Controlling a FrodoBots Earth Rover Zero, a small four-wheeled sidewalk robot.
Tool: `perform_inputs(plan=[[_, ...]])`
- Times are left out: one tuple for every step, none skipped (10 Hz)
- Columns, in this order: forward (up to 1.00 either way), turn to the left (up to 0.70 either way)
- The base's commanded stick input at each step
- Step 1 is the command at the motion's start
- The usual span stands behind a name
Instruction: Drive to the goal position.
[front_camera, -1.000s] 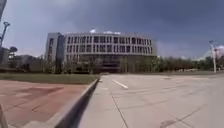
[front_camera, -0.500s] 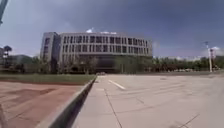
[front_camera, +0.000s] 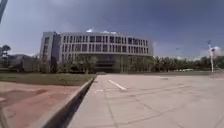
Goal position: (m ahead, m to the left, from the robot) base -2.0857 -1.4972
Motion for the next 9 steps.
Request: perform_inputs(plan=[[0.7,0.04],[0.7,0.04],[0.7,0.04],[0.7,0.04],[0.7,0.04],[0.7,0.04],[0.7,0.04],[0.7,0.04],[0.7,0.04]])
